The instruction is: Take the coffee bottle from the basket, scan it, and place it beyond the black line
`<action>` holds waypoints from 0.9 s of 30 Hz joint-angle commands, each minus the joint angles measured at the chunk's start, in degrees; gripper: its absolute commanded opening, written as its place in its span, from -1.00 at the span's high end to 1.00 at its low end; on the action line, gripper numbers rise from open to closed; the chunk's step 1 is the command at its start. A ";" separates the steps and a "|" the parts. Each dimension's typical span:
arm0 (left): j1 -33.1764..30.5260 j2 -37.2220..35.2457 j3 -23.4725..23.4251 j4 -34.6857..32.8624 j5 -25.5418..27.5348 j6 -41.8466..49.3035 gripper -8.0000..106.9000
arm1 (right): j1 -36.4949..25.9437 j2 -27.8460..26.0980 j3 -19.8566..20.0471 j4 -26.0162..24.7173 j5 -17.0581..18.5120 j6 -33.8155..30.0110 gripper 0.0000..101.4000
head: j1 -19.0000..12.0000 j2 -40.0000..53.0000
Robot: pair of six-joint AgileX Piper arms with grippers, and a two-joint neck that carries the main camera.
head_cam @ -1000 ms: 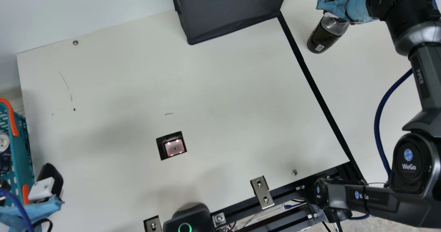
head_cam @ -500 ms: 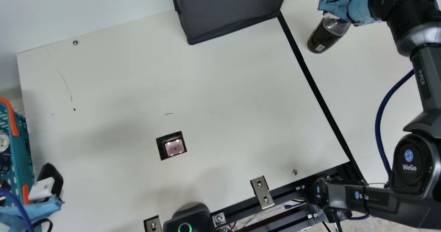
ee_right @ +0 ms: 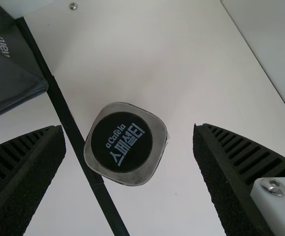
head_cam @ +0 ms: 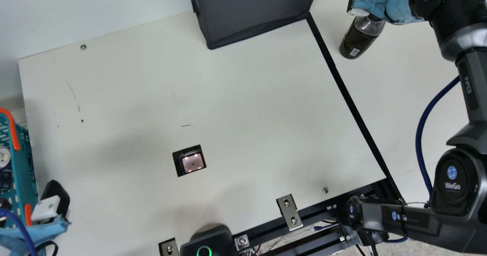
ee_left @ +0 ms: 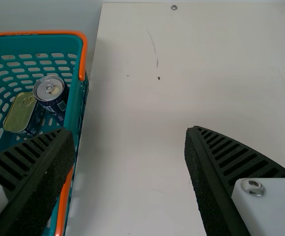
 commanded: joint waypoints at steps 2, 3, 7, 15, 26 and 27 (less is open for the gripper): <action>0.00 0.00 0.00 0.00 0.00 0.00 -0.71 | 0.09 -0.37 -0.24 0.47 0.16 -0.28 -0.79 | -1.48 -0.13; 0.00 0.00 0.00 0.00 0.00 0.00 -0.71 | 0.14 -0.52 -0.30 0.64 0.23 -0.39 -0.79 | -1.48 -0.13; 0.00 0.00 0.00 0.00 0.00 0.00 -0.71 | 0.57 -1.34 -0.44 1.45 0.55 -0.89 -0.79 | -1.48 -0.13; 0.00 0.00 0.00 0.00 0.00 0.00 -0.71 | 2.86 -3.53 -0.45 2.59 1.42 -0.93 -0.79 | -1.48 -0.13; 0.00 0.00 0.00 0.00 0.00 0.00 -0.71 | 8.38 -7.07 0.47 2.09 2.87 1.16 -0.79 | -1.48 -0.13; 0.00 0.00 0.00 0.00 0.00 0.00 -0.71 | 8.99 -7.39 0.56 1.96 3.03 1.42 -0.79 | -1.48 -0.13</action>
